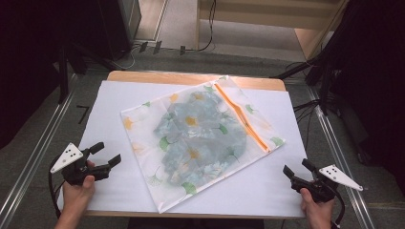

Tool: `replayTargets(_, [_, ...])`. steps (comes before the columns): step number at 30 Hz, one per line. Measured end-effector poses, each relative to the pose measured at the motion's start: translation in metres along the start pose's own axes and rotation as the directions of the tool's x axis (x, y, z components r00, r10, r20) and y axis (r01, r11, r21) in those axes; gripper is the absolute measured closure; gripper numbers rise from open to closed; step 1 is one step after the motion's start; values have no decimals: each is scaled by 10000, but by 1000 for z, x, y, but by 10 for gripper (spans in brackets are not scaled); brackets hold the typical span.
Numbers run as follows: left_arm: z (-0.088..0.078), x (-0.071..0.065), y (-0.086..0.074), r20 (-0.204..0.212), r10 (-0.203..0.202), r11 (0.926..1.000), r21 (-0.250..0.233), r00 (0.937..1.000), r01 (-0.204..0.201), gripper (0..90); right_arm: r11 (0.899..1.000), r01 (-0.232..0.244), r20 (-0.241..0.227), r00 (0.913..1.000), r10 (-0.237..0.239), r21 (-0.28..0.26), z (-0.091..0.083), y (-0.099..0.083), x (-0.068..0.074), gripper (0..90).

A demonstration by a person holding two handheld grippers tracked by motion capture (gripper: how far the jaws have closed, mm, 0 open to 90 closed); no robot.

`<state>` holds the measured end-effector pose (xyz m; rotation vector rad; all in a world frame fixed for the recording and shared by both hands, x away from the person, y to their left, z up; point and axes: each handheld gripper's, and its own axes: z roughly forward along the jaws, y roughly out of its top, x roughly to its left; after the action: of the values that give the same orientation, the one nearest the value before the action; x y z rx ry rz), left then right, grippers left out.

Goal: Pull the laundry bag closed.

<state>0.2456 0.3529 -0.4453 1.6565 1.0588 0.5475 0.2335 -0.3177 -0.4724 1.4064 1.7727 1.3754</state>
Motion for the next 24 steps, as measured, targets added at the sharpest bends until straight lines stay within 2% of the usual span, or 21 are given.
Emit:
replayTargets(3, [1,1,1,-183,-172,9998,-31,9997,171,165,10000,34,1,10000,-34,-4,0,0,0,155])
replayTargets(14, [-1,-10,0,-160,100,9999,133,9998,-98,177,9995,296,98,9995,-297,100,2,1,4,156])
replayTargets(17, [2,-11,-1,-315,115,9997,214,9994,-108,209,9995,288,113,9995,-290,143,3,1,4,163])
replayTargets(24, [1,-13,-1,-360,51,9998,211,9993,-44,234,9992,392,241,9989,-393,50,6,2,6,204])
